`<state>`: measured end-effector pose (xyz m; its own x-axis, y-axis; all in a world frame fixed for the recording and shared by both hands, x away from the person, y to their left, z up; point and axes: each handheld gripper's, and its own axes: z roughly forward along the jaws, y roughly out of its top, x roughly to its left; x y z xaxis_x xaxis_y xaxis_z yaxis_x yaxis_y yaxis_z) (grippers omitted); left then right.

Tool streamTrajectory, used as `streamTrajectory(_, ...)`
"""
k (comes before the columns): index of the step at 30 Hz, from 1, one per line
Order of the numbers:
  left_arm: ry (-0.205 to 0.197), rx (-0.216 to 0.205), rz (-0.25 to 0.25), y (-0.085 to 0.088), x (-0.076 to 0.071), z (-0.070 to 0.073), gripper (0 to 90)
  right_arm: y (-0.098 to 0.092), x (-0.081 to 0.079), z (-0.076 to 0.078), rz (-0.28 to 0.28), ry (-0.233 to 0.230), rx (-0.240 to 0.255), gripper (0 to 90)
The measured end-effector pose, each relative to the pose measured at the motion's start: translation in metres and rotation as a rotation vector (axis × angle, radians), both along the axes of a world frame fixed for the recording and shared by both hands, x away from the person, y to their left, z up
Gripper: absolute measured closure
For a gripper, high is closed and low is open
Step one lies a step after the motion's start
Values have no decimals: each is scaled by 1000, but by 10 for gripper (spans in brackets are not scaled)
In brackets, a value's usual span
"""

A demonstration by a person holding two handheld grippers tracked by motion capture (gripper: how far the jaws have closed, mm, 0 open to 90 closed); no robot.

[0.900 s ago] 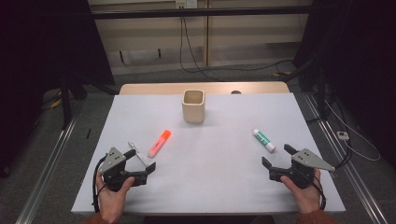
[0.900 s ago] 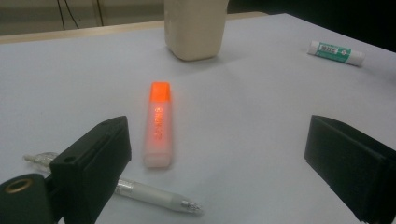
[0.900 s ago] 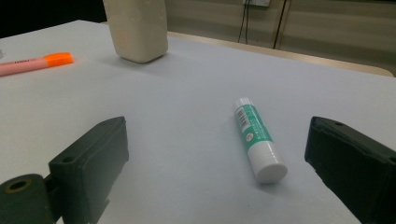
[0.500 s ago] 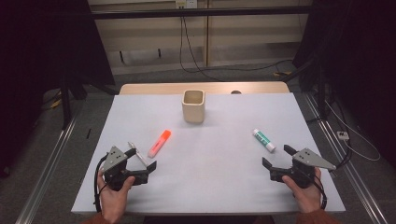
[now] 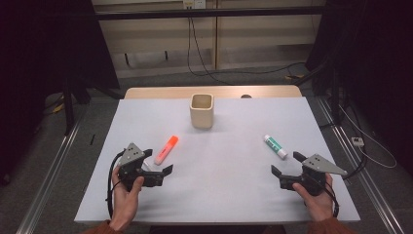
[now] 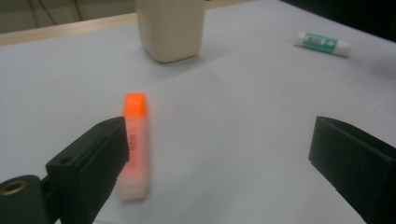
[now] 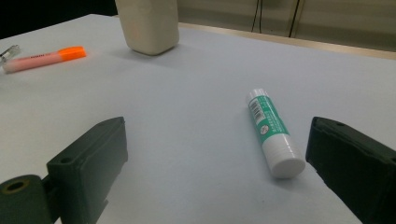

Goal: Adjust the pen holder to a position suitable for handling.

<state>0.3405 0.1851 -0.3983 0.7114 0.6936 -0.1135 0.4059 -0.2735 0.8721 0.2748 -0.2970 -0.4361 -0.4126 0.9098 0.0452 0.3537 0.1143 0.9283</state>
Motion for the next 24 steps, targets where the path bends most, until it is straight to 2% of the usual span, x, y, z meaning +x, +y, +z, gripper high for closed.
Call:
streamTrajectory(2, -7, 13, -15, -4, 7, 3, 49, 0, 0, 0, 2, -1, 3, 54)
streamTrajectory(4, -1, -3, -21, -9, 14, 4, 49, 0, 0, 0, 1, -1, 0, 54)
streamTrajectory(8, -27, 20, 13, -18, 27, 8, 50, -2, -1, 0, -6, 5, 6, 54)
streamTrajectory(10, -28, 19, 20, -23, 32, 9, 52, -2, -1, 0, -7, 8, 10, 54)
streamTrajectory(12, -43, 35, 23, -27, 36, 11, 53, -2, -1, 0, -3, 12, 9, 52)
streamTrajectory(14, -49, 15, 8, -29, 41, 13, 55, -1, -2, 0, 1, 8, 13, 49)
streamTrajectory(15, -39, 14, 10, -31, 43, 14, 55, -1, -2, 0, 2, 8, 14, 49)
streamTrajectory(18, -59, 19, 13, -37, 50, 18, 57, -1, -3, -1, 1, 16, 9, 49)
streamTrajectory(24, -46, 20, 42, -44, 67, 26, 60, -3, -3, 0, -5, 17, 31, 48)
